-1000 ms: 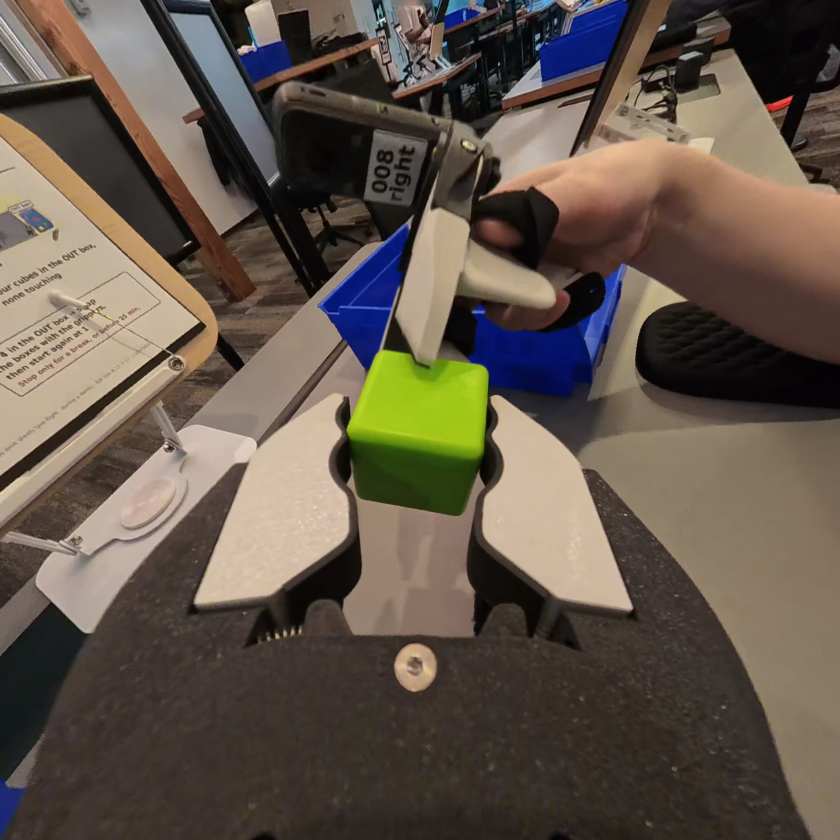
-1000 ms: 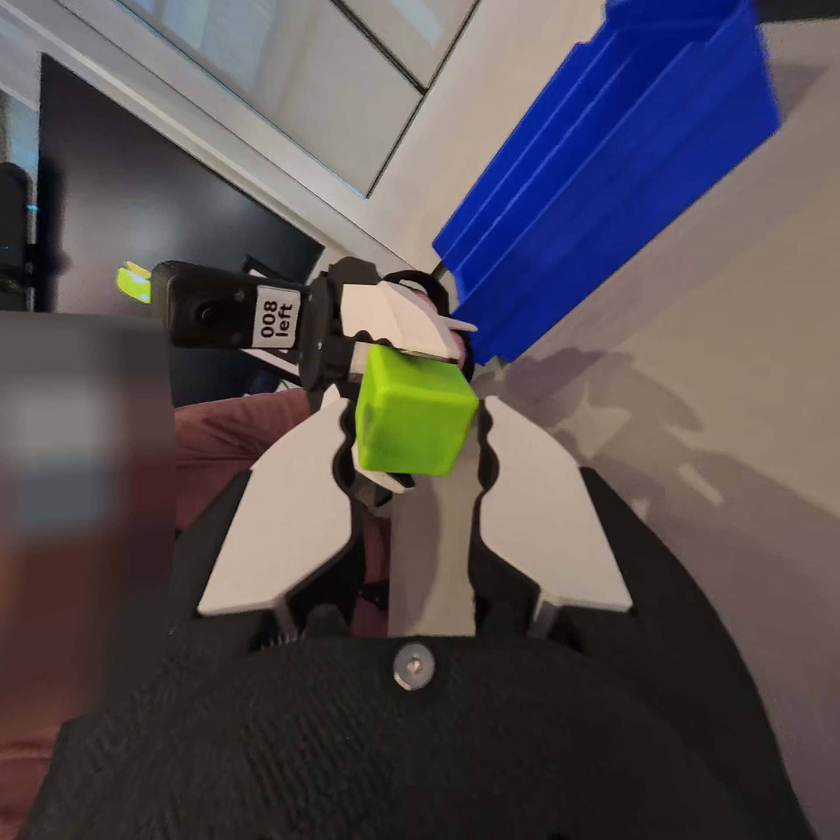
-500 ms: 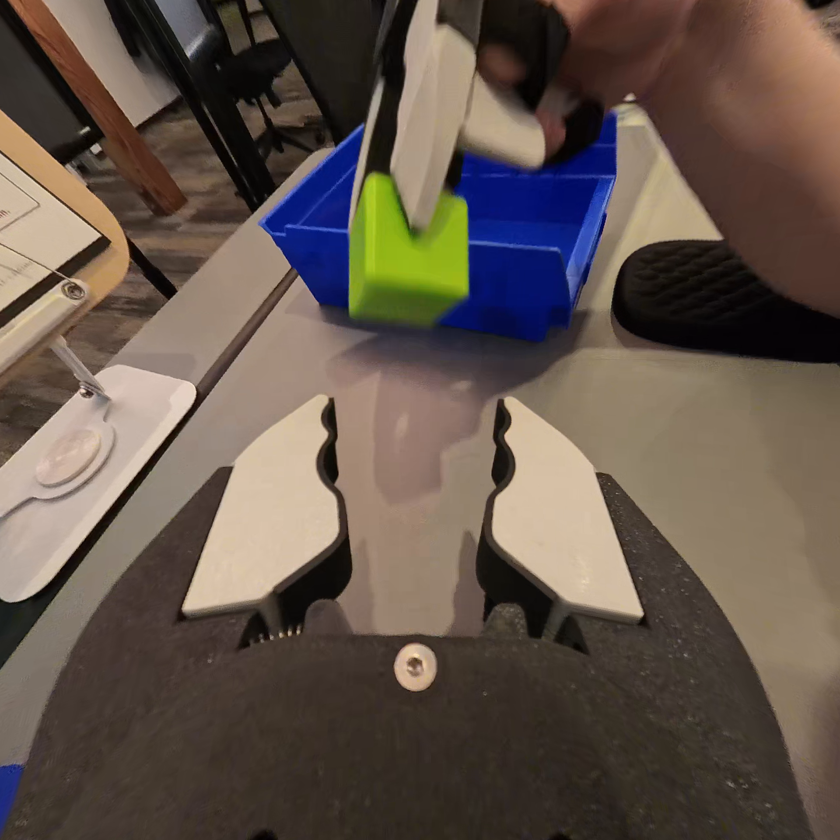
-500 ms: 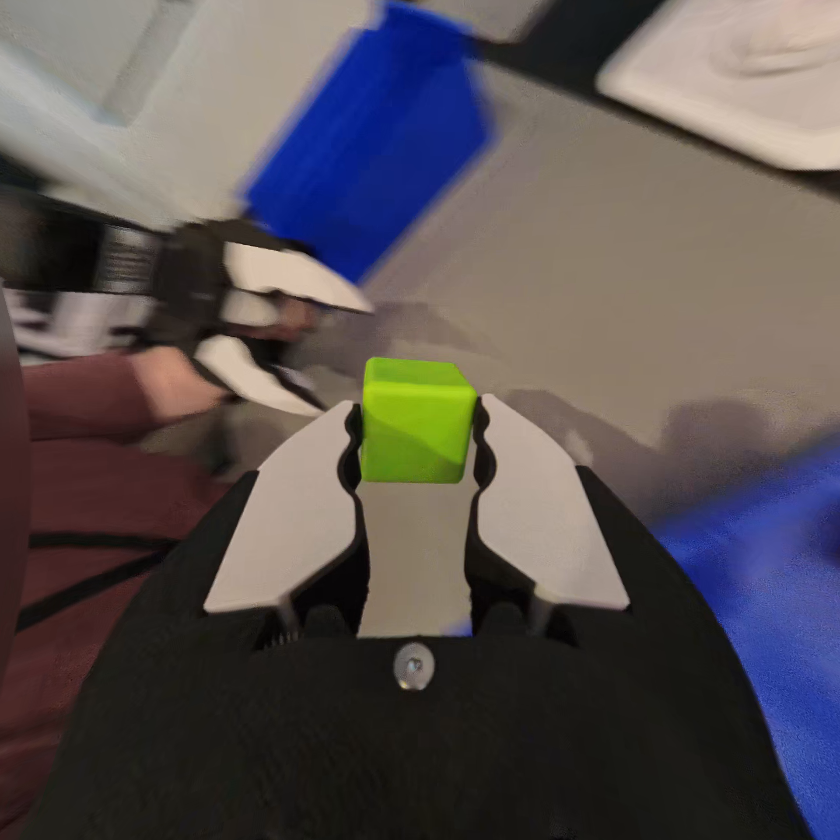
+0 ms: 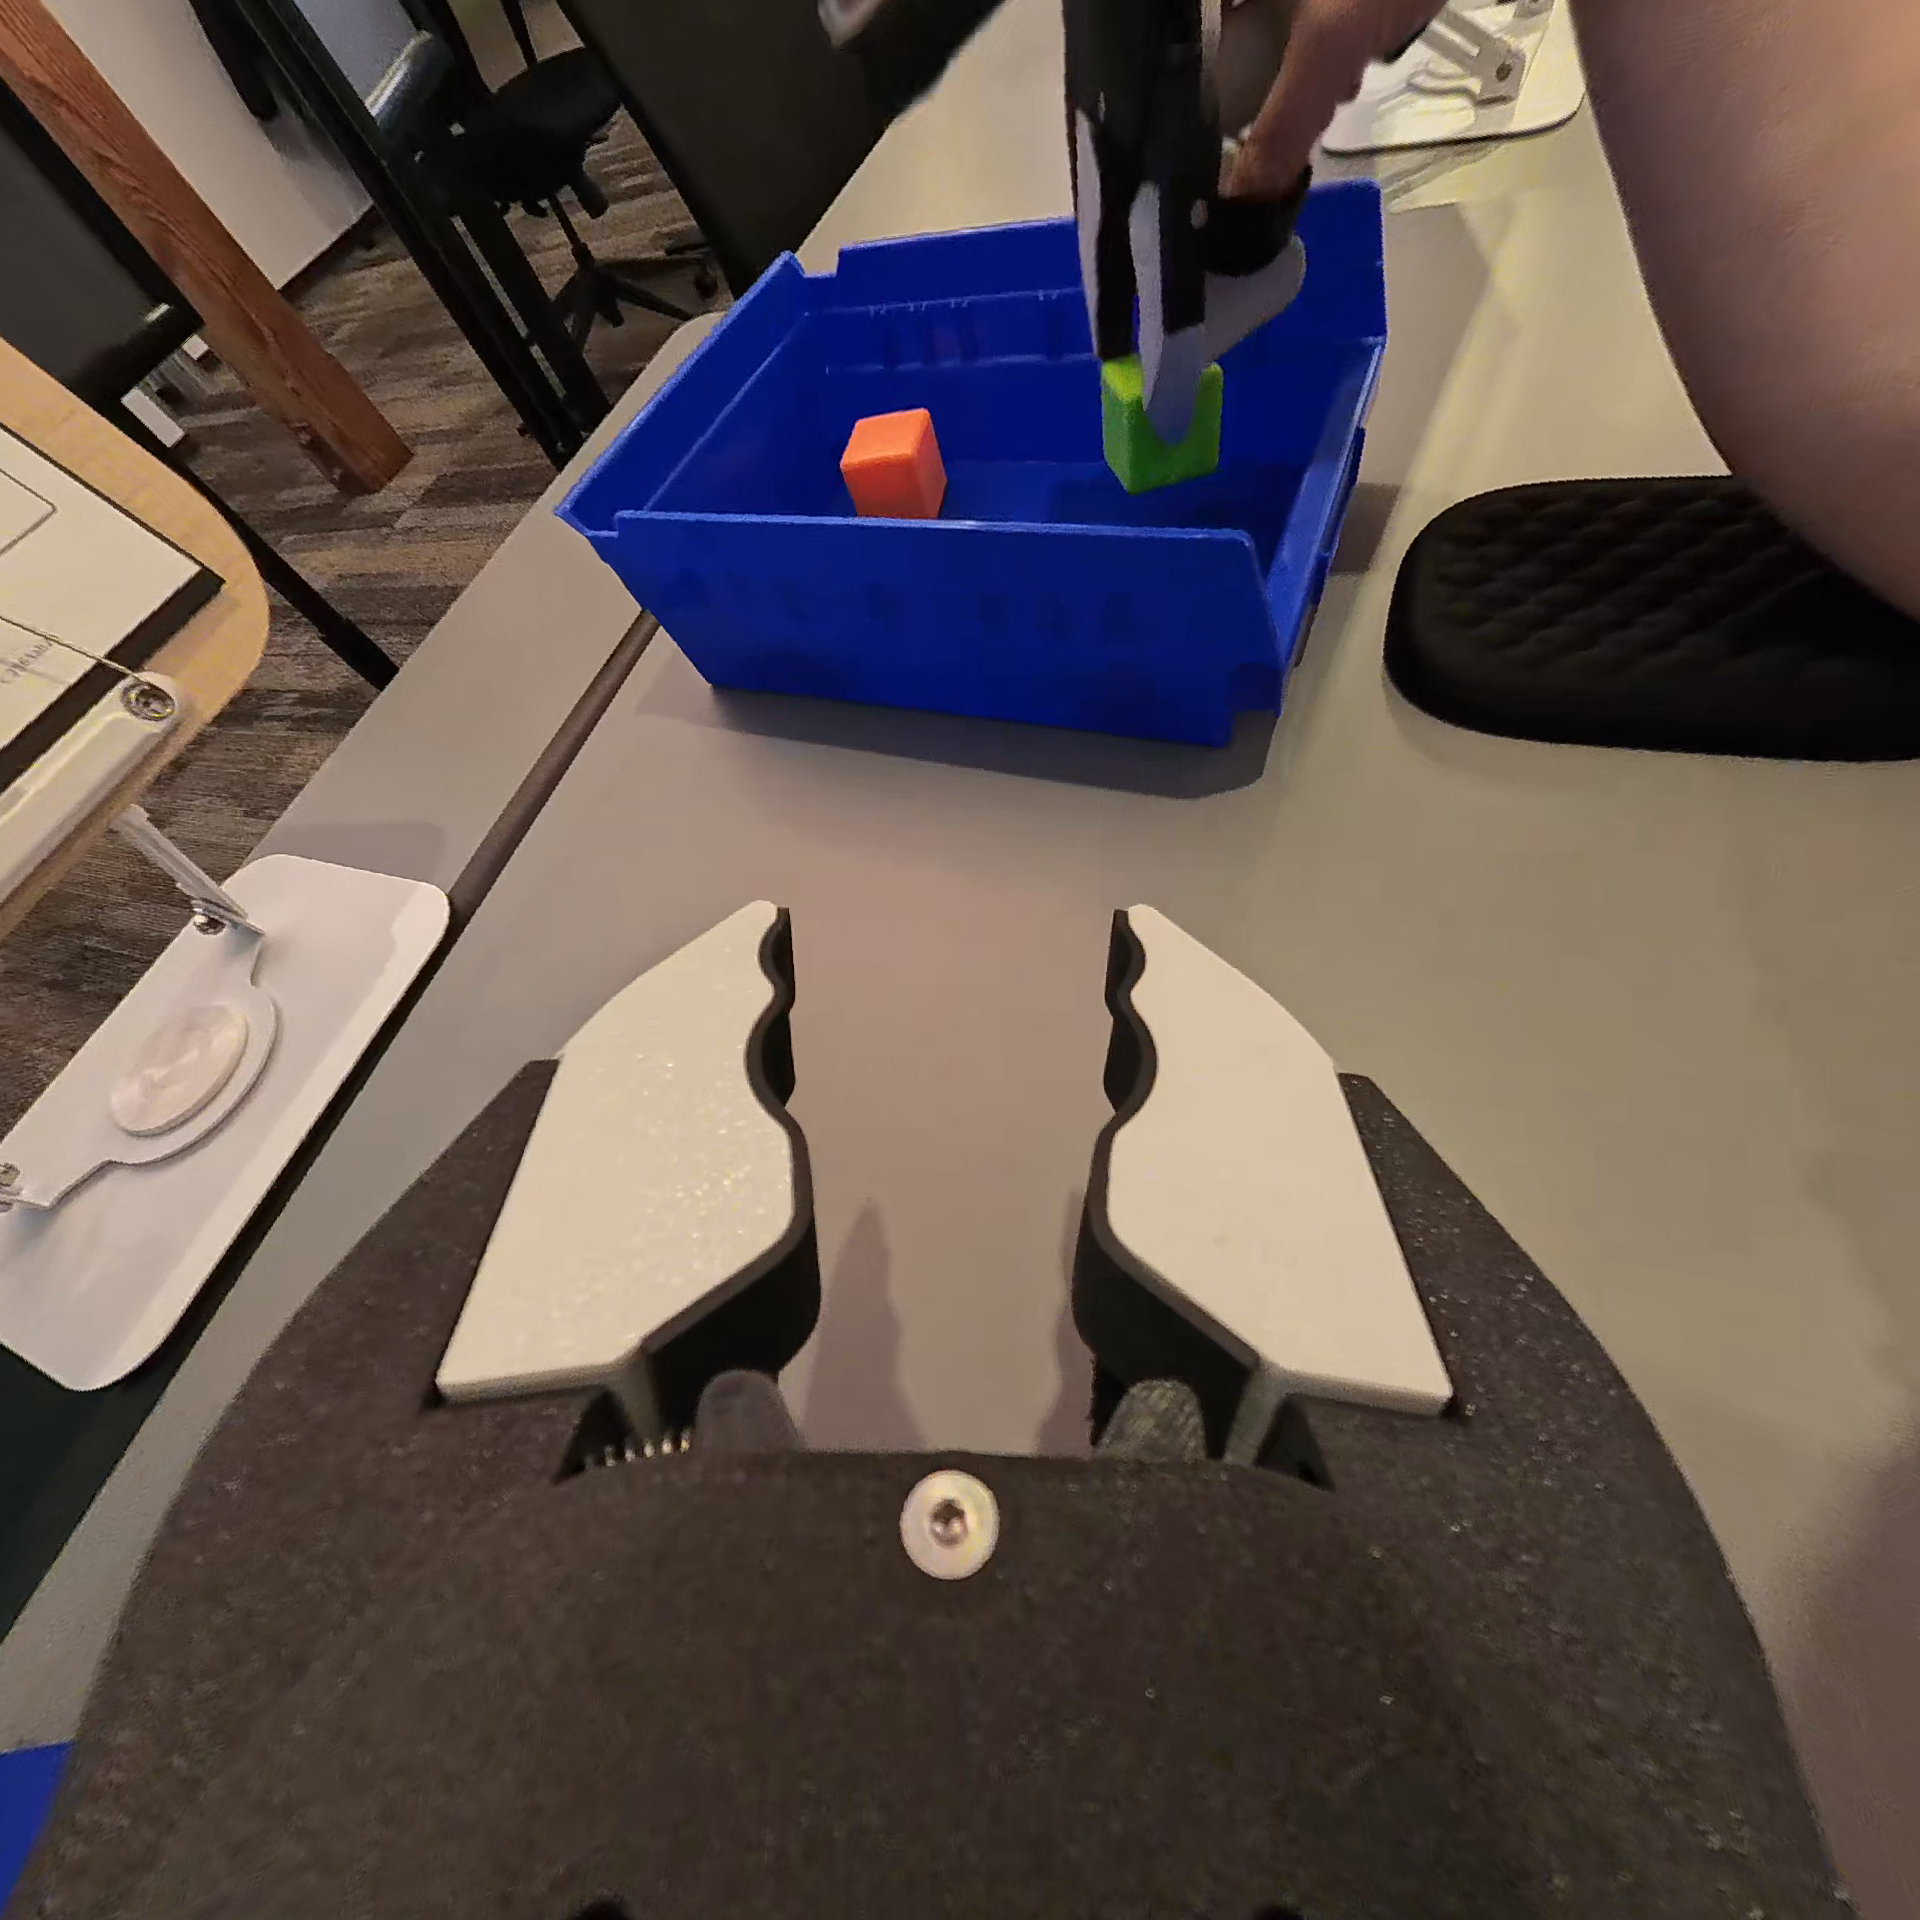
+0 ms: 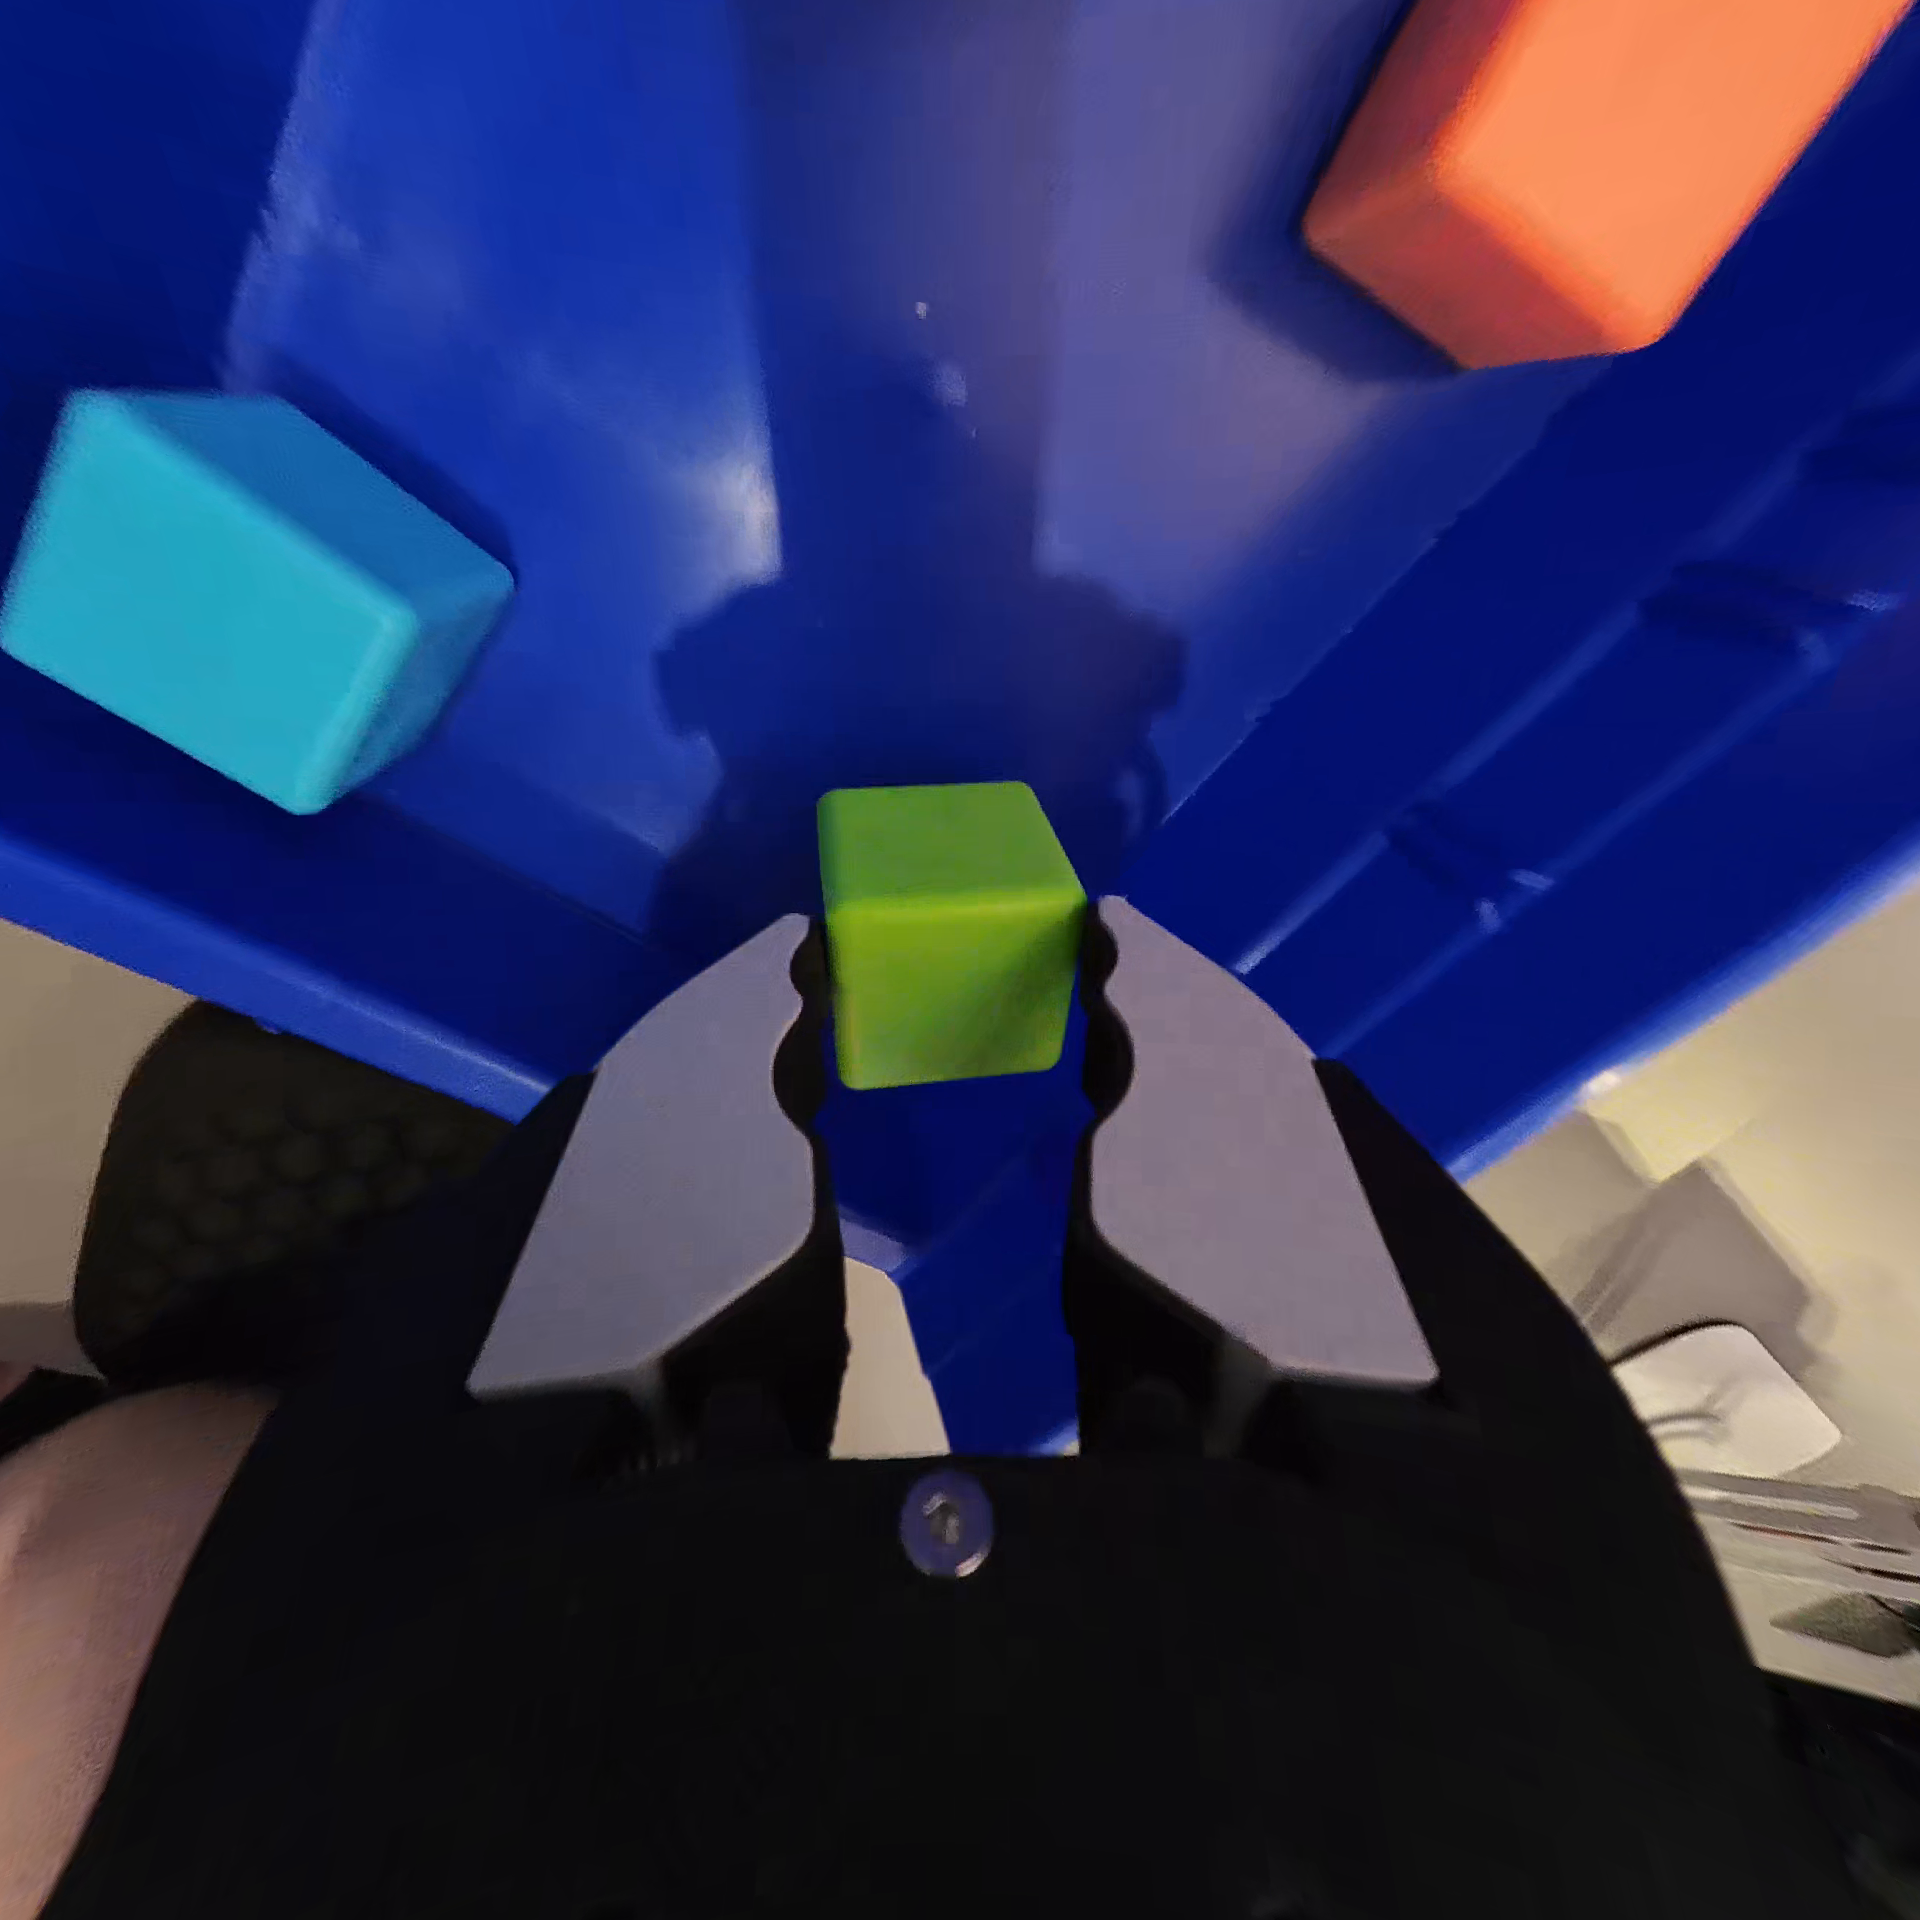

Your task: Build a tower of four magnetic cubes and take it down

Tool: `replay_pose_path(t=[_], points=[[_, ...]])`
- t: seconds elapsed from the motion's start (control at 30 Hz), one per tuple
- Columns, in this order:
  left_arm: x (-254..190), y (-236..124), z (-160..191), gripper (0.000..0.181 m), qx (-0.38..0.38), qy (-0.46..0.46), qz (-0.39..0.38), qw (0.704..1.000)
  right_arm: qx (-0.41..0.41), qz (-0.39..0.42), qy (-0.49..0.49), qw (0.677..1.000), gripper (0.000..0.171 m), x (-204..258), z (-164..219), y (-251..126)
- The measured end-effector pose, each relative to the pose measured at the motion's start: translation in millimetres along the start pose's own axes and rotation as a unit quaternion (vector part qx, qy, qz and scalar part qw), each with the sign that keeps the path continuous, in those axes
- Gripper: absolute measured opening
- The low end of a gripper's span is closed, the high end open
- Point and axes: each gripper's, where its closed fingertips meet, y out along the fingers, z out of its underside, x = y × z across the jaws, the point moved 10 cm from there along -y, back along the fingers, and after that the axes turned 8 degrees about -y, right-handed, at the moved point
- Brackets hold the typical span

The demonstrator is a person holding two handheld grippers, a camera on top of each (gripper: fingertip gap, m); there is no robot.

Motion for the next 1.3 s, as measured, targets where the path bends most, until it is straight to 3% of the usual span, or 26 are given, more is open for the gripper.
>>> replay_pose_path(t=[0.17,0.3,0.43,0.53,0.63,0.73,0.83,0.93,1.1,1.17,1.3], points=[[1,0,1,0.058,-0.004,-0.011,0.009,1.000,0.050,-0.014,0.006,0.999,0.048,-2,-3,18],[2,-5,-2,0.061,-0.005,-0.007,0.001,1.000,0.026,-0.020,0.006,0.999,0.048,2,-3,8],[16,-27,-12,0.066,0.000,-0.012,-0.039,0.999,-0.085,0.046,-0.001,0.995,0.048,-1,6,-32],[45,-65,-18,0.062,0.022,-0.030,-0.142,0.989,-0.200,0.127,0.065,0.969,0.047,-20,20,-65],[83,-121,-12,0.064,0.066,-0.085,-0.268,0.958,-0.264,0.136,0.189,0.936,0.047,-48,32,-65],[116,-180,9,0.066,0.087,-0.153,-0.350,0.920,-0.252,0.066,0.318,0.912,0.042,-70,35,-37],[141,-229,46,0.071,0.130,-0.241,-0.382,0.883,-0.214,0.042,0.331,0.918,0.040,-78,31,-12],[157,-268,85,0.071,0.156,-0.325,-0.413,0.836,-0.162,0.007,0.297,0.941,0.009,-74,25,6],[171,-292,136,0.067,0.205,-0.430,-0.384,0.791,-0.136,0.011,0.282,0.950,0.009,-68,18,10],[177,-292,146,0.057,0.203,-0.446,-0.374,0.788,-0.137,-0.002,0.275,0.952,0.009,-65,16,10],[182,-284,162,0.061,0.232,-0.470,-0.361,0.772,-0.131,-0.035,0.255,0.957,0.008,-53,7,8]])
